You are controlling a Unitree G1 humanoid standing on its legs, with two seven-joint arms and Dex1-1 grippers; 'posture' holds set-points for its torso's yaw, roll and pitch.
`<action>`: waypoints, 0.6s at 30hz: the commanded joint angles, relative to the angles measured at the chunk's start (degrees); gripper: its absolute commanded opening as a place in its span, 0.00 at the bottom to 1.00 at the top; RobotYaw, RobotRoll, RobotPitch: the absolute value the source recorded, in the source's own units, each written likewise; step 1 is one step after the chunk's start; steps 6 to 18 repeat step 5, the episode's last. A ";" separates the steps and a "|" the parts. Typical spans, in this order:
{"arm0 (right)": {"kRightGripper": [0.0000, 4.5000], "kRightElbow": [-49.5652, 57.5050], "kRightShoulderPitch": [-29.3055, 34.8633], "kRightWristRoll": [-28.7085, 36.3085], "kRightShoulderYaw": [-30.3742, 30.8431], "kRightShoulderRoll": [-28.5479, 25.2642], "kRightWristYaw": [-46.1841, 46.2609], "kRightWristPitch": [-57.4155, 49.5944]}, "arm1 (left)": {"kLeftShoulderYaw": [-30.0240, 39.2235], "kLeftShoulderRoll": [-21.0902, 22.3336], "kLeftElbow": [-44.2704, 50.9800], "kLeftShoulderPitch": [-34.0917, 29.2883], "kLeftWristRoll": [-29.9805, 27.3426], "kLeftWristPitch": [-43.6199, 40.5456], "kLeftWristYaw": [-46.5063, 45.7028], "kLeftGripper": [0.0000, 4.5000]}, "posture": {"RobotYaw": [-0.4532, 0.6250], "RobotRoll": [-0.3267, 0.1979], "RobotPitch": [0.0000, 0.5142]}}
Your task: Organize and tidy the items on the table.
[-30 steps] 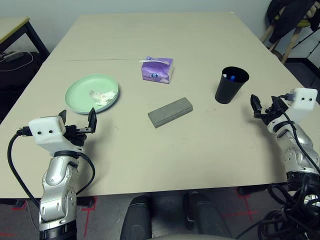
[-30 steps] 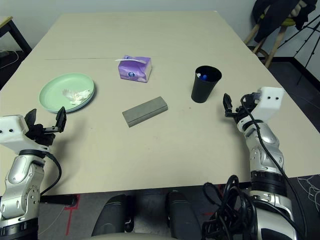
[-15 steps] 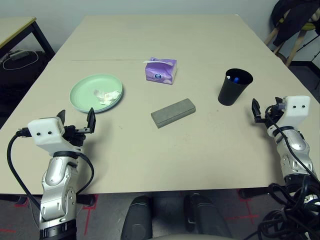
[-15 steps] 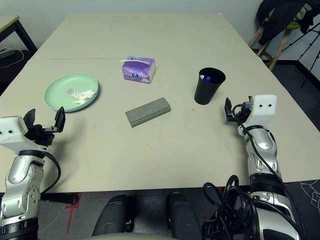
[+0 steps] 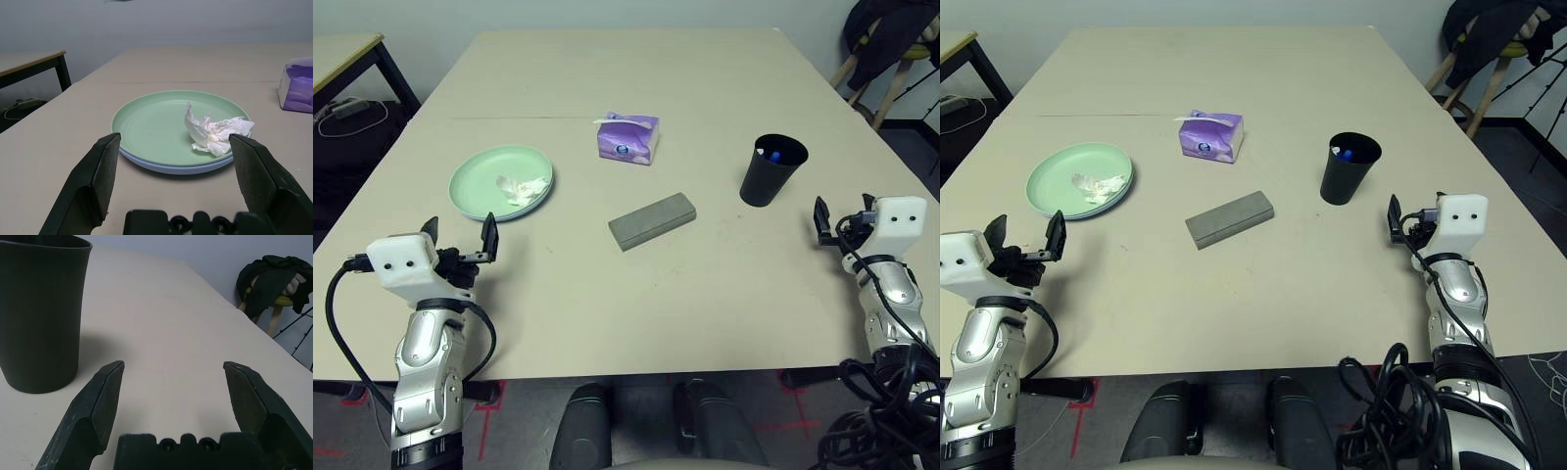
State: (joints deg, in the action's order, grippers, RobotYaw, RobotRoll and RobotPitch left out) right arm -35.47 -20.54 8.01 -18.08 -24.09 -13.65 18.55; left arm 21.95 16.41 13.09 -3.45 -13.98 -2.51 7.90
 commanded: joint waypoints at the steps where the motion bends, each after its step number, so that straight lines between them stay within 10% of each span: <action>1: 0.99 -1.78 -0.22 -0.15 0.17 -0.41 0.04 0.74 | 0.28 0.29 0.20 -0.26 0.65 -0.07 -0.39 1.00 | 0.55 0.62 0.19; 18: 0.99 -2.73 -0.70 -0.15 0.25 -0.38 -0.03 1.25 | -0.18 0.25 0.56 0.36 0.72 -0.73 -0.64 1.00 | 0.55 0.62 0.19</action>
